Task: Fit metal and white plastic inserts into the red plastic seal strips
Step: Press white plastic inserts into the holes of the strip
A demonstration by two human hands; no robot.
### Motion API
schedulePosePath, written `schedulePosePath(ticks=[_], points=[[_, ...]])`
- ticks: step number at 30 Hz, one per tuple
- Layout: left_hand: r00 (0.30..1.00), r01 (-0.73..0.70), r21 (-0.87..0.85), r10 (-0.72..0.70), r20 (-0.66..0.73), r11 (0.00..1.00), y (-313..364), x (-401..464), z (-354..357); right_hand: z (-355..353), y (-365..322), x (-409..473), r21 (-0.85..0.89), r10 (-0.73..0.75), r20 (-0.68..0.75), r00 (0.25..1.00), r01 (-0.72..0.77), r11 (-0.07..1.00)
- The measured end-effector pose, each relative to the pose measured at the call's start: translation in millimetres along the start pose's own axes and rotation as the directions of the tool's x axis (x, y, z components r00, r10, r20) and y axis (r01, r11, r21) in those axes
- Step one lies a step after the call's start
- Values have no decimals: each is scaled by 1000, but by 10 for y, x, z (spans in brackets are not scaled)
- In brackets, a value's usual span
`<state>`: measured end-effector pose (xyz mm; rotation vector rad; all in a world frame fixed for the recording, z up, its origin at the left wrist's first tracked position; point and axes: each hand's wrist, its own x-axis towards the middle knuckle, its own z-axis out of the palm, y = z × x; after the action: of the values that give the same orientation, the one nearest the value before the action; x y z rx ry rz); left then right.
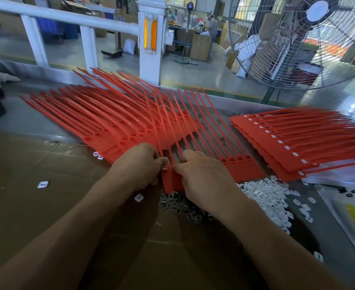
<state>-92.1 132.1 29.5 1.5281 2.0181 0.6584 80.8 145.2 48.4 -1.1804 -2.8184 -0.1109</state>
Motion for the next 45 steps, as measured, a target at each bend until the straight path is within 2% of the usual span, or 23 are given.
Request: schedulePosePath(ticks=[2,5,8,12,15,23,29,34,39,45], points=[[1000,-1,-1,1,-4,1000,-5,-10,-6,0,84,-57,122,9,10,1000,-10,992],[1000,-3,-17,3,-6,1000,-7,-15,-14,-60,258,-134,370,91,-9,996,-81,925],[1000,-2,-31,2,-4,1000,-6,-19,-19,-142,501,-206,463,163,23,986,-155,873],[1000,-5,-20,5,-7,1000,-4,-22,-18,-240,811,-325,499,233,97,968,-249,830],[1000,-3,-21,3,-2,1000,-1,-26,-21,-262,914,-373,469,226,188,956,-290,834],[1000,16,-42,-15,10,999,18,-37,-25,-292,908,-394,502,157,306,939,-300,812],[1000,21,-48,-20,22,999,22,-39,-35,-260,888,-375,483,140,333,932,-296,824],[1000,20,-56,-19,20,998,19,-40,-37,-284,890,-390,563,77,305,949,-245,789],[1000,20,-55,-18,19,998,22,-36,-36,-236,848,-370,645,146,191,971,-237,727],[1000,3,-34,-3,6,999,9,-28,-28,-85,666,-259,795,246,38,968,-179,579]])
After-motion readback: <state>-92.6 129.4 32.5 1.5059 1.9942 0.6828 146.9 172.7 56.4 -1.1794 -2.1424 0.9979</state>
